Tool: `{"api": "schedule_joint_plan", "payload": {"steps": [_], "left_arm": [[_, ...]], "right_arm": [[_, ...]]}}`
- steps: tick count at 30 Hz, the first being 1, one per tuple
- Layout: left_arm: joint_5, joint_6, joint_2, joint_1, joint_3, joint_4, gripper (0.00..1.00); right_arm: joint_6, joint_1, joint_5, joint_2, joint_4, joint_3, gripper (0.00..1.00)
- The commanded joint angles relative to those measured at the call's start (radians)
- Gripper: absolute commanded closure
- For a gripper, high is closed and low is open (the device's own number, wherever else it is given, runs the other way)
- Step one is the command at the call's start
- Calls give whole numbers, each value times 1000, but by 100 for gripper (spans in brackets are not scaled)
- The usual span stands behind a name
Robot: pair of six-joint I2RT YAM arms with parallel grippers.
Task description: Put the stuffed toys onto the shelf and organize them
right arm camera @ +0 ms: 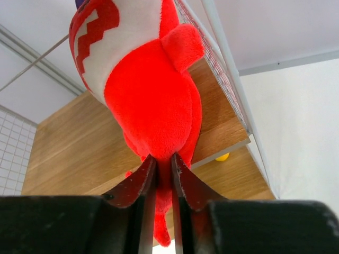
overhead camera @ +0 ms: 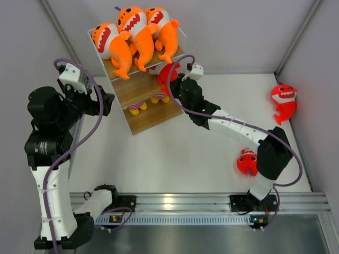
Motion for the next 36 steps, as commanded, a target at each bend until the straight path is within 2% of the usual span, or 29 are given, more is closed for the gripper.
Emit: {"api": "schedule_joint_plan", "payload": {"steps": [1, 2, 4, 17, 18, 19, 22, 25, 31, 36], "left_arm": [[0, 15, -11, 1, -2, 7, 12], [0, 16, -11, 3, 0, 7, 12], [1, 15, -10, 1, 1, 7, 12], [3, 18, -7, 3, 0, 7, 12], [3, 20, -7, 1, -2, 7, 12], [3, 18, -7, 1, -5, 7, 12], [-2, 23, -8, 3, -14, 7, 12], [-3, 24, -8, 3, -23, 7, 12], [-6, 26, -10, 3, -28, 7, 12], [-6, 27, -13, 1, -34, 7, 12]], "right_arm": [[25, 1, 0, 23, 54, 57, 86], [22, 1, 6, 28, 59, 63, 93], [12, 1, 17, 39, 74, 80, 100], [-5, -2, 72, 108, 111, 155, 100], [-6, -2, 70, 99, 114, 141, 96], [-9, -3, 70, 93, 117, 132, 83], [-37, -2, 69, 40, 147, 77, 63], [-99, -3, 38, -33, 169, 20, 47], [-196, 0, 8, -225, 106, -90, 27], [-259, -32, 87, -461, 0, -260, 16]]}}
